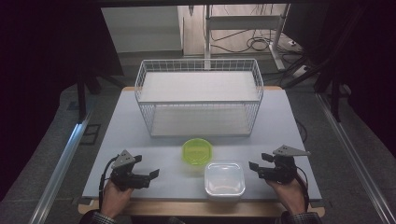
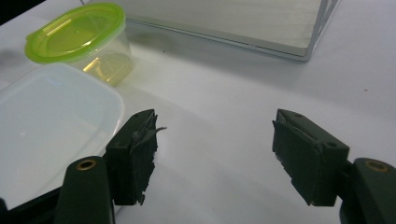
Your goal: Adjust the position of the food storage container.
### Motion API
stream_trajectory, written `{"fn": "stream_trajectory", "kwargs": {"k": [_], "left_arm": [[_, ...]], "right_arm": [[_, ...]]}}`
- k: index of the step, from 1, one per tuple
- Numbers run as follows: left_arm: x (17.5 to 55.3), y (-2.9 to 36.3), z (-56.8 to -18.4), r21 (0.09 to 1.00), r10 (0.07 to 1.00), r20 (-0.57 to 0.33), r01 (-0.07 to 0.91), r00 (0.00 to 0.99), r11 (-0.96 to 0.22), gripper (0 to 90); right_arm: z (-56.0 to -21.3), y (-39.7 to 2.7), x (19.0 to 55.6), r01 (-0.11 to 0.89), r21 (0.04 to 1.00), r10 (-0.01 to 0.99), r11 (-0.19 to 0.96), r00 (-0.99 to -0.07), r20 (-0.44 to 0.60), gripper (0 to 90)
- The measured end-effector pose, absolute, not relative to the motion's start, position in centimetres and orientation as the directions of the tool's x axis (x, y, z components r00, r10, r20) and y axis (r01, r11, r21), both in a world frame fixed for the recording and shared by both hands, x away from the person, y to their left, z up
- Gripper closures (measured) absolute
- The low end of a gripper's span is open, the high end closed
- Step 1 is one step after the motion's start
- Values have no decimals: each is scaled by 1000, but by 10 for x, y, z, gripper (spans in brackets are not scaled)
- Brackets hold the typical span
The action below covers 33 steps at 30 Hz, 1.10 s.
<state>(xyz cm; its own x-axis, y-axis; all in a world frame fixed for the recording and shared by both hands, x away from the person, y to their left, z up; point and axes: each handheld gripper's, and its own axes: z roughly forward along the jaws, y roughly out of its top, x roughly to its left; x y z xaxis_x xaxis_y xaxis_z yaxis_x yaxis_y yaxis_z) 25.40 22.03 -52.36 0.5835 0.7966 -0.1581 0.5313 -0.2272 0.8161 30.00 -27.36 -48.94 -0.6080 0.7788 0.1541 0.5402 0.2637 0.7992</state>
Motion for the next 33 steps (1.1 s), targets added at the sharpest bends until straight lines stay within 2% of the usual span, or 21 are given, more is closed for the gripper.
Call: {"fn": "stream_trajectory", "kwargs": {"k": [6,14,18,22,27,28,29,31,32,33], "left_arm": [[254,216,-524,812,794,-131,524,593,-257,55],[257,218,-524,782,814,-181,583,552,-222,41],[257,217,-523,780,795,-206,587,571,-220,41],[255,214,-521,774,794,-191,586,577,-240,73],[255,210,-517,769,790,-192,589,583,-248,152],[254,209,-516,770,785,-193,587,588,-250,185],[254,207,-514,771,781,-195,585,593,-252,271],[254,203,-511,773,765,-209,582,610,-253,369],[254,200,-509,773,754,-212,578,621,-259,369],[255,197,-508,775,749,-208,573,629,-267,427]], "right_arm": [[-489,-273,300,544,799,775,256,-609,166,351],[-490,-269,301,558,784,775,274,-610,163,370],[-490,-270,301,563,780,776,272,-608,168,371],[-489,-269,301,565,773,768,287,-618,167,423],[-488,-267,300,562,768,763,306,-628,156,489],[-487,-267,300,562,766,761,314,-630,151,505],[-488,-265,300,564,761,762,322,-631,145,523],[-488,-265,300,566,758,763,326,-630,142,530],[-489,-265,300,569,754,764,328,-629,142,537],[-489,-264,300,570,752,763,331,-630,142,541]]}}
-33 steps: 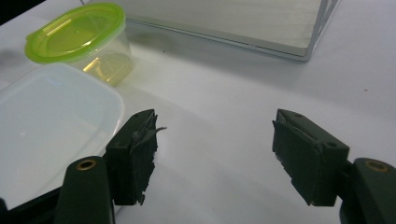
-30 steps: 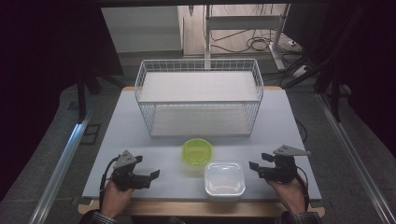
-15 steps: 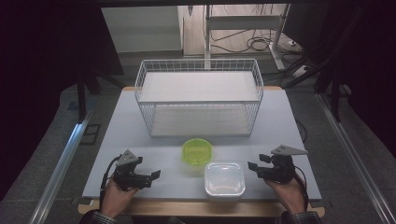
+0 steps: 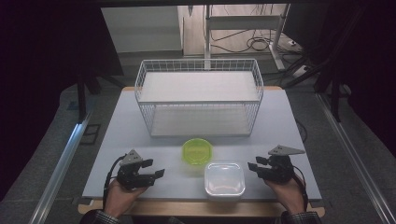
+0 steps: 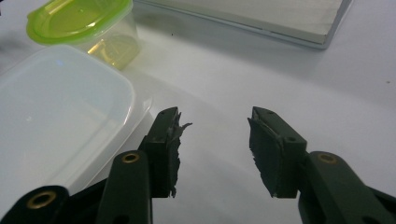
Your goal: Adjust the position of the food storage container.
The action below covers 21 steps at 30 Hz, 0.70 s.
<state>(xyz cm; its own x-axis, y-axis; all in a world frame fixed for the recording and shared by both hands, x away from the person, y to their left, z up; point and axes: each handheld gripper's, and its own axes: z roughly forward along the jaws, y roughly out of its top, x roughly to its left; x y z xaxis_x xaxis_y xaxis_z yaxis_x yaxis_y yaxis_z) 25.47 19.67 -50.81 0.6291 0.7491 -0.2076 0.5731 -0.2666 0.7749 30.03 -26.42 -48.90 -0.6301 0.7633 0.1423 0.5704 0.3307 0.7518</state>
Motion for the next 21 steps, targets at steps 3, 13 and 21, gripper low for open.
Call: {"fn": "stream_trajectory", "kwargs": {"k": [3,13,21], "left_arm": [[258,183,-504,777,731,-201,561,652,-287,586],[265,160,-497,786,714,-189,539,674,-302,763],[283,131,-487,790,667,-193,517,720,-330,900]], "right_arm": [[-489,-262,300,562,751,759,348,-639,126,566],[-487,-259,297,543,752,748,373,-656,103,652],[-489,-259,298,539,752,746,381,-660,95,646]]}}
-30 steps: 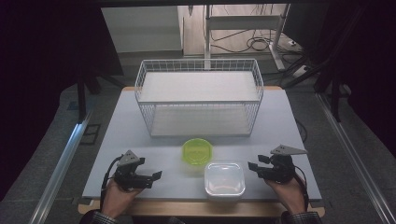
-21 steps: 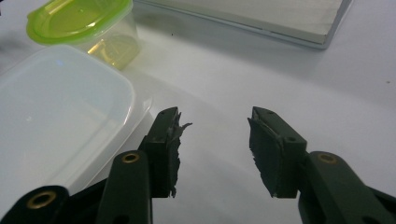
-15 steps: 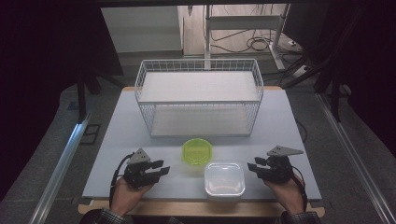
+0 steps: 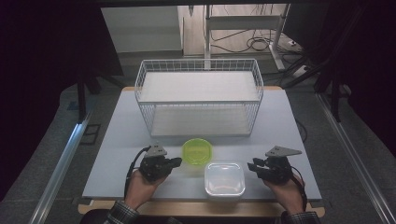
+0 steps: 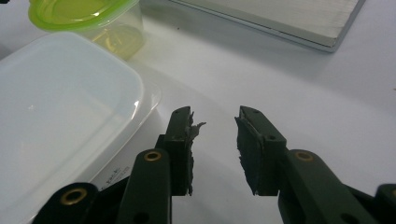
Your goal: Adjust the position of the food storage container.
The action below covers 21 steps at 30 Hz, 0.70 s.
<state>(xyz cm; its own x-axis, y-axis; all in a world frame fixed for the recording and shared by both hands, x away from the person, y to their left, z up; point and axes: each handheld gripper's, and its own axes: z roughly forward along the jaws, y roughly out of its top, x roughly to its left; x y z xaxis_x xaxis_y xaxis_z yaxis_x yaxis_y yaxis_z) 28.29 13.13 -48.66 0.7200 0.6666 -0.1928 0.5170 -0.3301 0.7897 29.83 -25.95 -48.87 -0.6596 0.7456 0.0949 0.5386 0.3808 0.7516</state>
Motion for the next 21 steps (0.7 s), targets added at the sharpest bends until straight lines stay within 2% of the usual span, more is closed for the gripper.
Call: {"fn": "stream_trajectory", "kwargs": {"k": [3,7,21], "left_arm": [[299,111,-484,785,614,-225,514,757,-345,900],[308,96,-484,782,596,-223,507,771,-362,900],[336,36,-478,764,584,-134,459,800,-453,900]], "right_arm": [[-490,-261,299,534,753,747,385,-660,86,632],[-491,-261,299,525,755,748,393,-660,70,615],[-493,-264,302,522,764,753,379,-654,72,515]]}}
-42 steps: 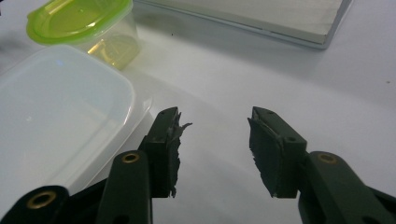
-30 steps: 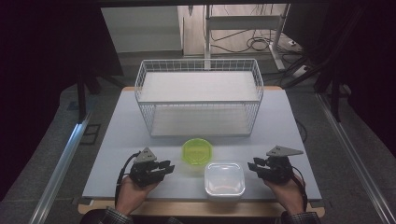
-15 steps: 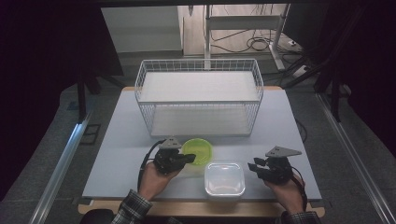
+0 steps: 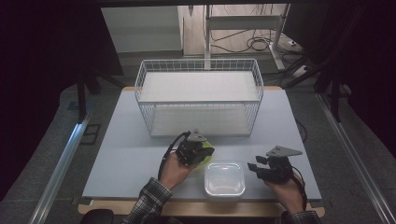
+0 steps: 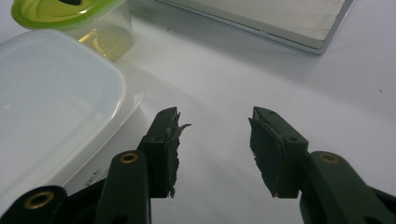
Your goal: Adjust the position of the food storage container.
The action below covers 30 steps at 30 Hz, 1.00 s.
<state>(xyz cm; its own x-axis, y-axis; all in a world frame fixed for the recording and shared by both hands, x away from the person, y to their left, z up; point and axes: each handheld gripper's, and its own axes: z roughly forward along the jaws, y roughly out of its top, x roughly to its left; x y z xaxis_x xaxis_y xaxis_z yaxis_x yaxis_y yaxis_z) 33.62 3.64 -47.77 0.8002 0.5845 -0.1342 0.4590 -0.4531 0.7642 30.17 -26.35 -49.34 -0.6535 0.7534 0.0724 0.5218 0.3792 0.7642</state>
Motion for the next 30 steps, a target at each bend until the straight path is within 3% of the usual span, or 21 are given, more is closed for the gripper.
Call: {"fn": "stream_trajectory", "kwargs": {"k": [13,30], "left_arm": [[343,20,-485,726,591,-62,443,804,-526,900],[343,82,-494,709,696,-74,528,714,-467,900]], "right_arm": [[-495,-266,304,534,762,756,367,-649,91,476],[-496,-265,304,534,760,755,370,-649,88,458]]}}
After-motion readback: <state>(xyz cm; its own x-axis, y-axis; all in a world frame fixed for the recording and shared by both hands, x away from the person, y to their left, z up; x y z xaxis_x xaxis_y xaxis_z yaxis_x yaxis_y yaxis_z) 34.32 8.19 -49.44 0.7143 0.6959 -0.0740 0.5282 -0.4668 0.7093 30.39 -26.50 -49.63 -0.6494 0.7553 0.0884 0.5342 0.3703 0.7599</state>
